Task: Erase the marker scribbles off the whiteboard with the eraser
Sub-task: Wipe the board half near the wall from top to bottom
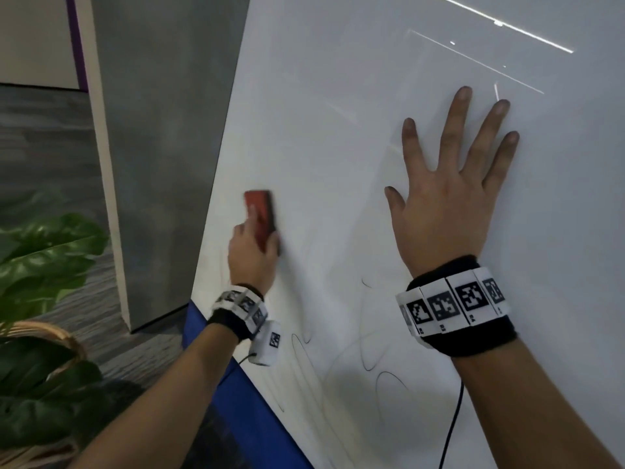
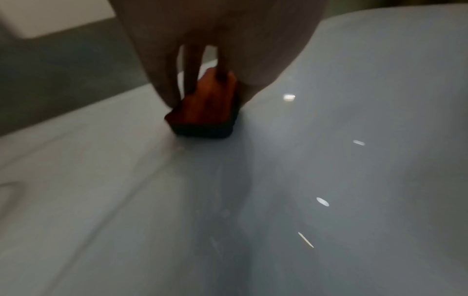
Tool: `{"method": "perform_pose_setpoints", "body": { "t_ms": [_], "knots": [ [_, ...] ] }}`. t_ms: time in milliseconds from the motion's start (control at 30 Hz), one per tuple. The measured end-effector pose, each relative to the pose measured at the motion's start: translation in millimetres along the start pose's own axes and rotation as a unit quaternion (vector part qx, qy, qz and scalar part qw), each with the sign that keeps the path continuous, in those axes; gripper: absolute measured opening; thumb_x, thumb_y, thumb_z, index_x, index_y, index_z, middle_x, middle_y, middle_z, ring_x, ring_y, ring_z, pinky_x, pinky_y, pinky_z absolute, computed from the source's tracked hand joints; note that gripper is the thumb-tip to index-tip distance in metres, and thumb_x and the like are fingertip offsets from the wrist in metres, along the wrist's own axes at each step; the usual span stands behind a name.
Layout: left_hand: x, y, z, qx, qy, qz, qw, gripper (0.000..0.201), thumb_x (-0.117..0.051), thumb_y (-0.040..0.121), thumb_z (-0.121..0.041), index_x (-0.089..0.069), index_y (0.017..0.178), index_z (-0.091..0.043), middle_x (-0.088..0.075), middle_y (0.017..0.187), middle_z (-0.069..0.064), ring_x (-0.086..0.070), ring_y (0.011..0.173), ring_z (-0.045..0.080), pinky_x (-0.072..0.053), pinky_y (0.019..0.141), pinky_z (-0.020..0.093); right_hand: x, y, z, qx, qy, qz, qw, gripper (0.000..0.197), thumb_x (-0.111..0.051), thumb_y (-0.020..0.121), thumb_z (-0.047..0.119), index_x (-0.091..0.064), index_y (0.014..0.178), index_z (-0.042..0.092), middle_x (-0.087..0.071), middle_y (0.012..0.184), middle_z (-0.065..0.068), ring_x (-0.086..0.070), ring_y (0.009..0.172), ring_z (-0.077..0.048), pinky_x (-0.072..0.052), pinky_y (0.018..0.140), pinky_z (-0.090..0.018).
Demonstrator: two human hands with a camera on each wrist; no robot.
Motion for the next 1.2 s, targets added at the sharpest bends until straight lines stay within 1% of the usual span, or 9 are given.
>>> {"method": "perform_pose_setpoints", "body": {
  "t_ms": [100,233,300,533,633,833,1067,1133,1200],
  "knots": [
    [-3,-17,-36,-0.09,-0.035,-0.046,0.994,0.063,-0.064,0.097,-0.027,-0.039,0.155,-0.026,-0.054,0.122,0.009,-0.051,0.102,0.021,-0.043,0.092,0.03,1,-1,0,0.002,0.006,0.001,1.0,0.077,-0.065,0.096,0.042,-0.028,0.161,0.025,0.002,0.17,-0.02,0.001,0.154,-0.053,0.001,0.124,-0.062],
    [-2,2,16,0.177,-0.057,-0.029,0.982,0.061,-0.054,0.102,-0.037,-0.032,0.158,-0.027,-0.05,0.129,0.014,-0.058,0.113,0.035,-0.045,0.096,0.036,3,-5,-6,0.02,0.003,0.007,1.0,0.073,-0.065,0.096,0.042,-0.033,0.159,0.025,0.0,0.171,-0.018,-0.001,0.155,-0.05,-0.002,0.126,-0.059],
    [-3,-3,19,0.218,-0.046,-0.014,0.975,0.061,-0.053,0.102,-0.038,-0.032,0.158,-0.026,-0.051,0.131,0.015,-0.058,0.117,0.038,-0.045,0.1,0.041,3,-11,-8,0.038,0.016,0.012,0.999,0.07,-0.067,0.095,0.038,-0.037,0.158,0.024,-0.002,0.171,-0.017,-0.003,0.155,-0.048,-0.004,0.127,-0.058],
    [-17,-101,-72,-0.104,-0.089,0.016,0.99,0.059,-0.061,0.099,-0.038,-0.039,0.153,-0.028,-0.046,0.121,-0.002,-0.05,0.111,0.02,-0.044,0.099,0.029,-11,-63,-4,0.081,0.063,0.04,0.994,0.065,-0.07,0.091,0.019,-0.046,0.152,0.017,-0.009,0.17,-0.018,-0.008,0.157,-0.042,-0.01,0.128,-0.053],
    [-10,-80,-62,-0.132,-0.059,0.009,0.989,0.057,-0.063,0.1,-0.032,-0.043,0.152,-0.022,-0.049,0.124,0.005,-0.048,0.11,0.024,-0.043,0.098,0.032,-3,-76,-21,0.055,0.061,0.041,0.996,0.066,-0.073,0.089,0.019,-0.048,0.15,0.02,-0.012,0.171,-0.014,-0.012,0.157,-0.038,-0.01,0.127,-0.053],
    [-13,-62,-49,-0.041,-0.049,-0.023,0.998,0.058,-0.057,0.102,-0.03,-0.036,0.156,-0.022,-0.049,0.129,0.012,-0.048,0.11,0.03,-0.047,0.098,0.045,24,-113,-77,-0.068,0.013,0.022,0.997,0.076,-0.069,0.092,0.037,-0.032,0.159,0.029,-0.003,0.172,-0.009,-0.002,0.157,-0.04,0.005,0.124,-0.058],
    [-35,-175,-77,-0.357,-0.021,0.069,0.931,0.049,-0.062,0.098,-0.027,-0.046,0.145,-0.026,-0.058,0.129,0.016,-0.051,0.104,0.03,-0.051,0.091,0.046,16,-134,-84,-0.069,0.0,0.029,0.997,0.076,-0.06,0.1,0.042,-0.02,0.163,0.026,0.001,0.172,-0.013,0.0,0.157,-0.044,0.01,0.124,-0.056],
    [-29,-146,-79,-0.346,-0.016,0.052,0.937,0.048,-0.06,0.098,-0.026,-0.047,0.144,-0.026,-0.057,0.127,0.018,-0.049,0.105,0.031,-0.048,0.093,0.043,16,-134,-87,-0.06,-0.005,0.034,0.998,0.077,-0.059,0.1,0.043,-0.019,0.164,0.027,0.001,0.172,-0.014,0.001,0.157,-0.043,0.009,0.124,-0.056],
    [-18,-100,-78,-0.189,-0.065,-0.006,0.98,0.051,-0.061,0.098,-0.022,-0.047,0.147,-0.022,-0.053,0.128,0.017,-0.048,0.11,0.032,-0.036,0.097,0.027,17,-135,-89,-0.051,-0.007,0.04,0.998,0.077,-0.06,0.1,0.042,-0.019,0.163,0.026,0.0,0.172,-0.014,0.0,0.157,-0.043,0.008,0.124,-0.055]
  ]
}}
Point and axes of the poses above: each hand's wrist, its own y-axis towards the middle knuckle, its own x-axis out of the back of the hand, z = x × y, the point moved 5 cm from there along y, towards the middle knuckle
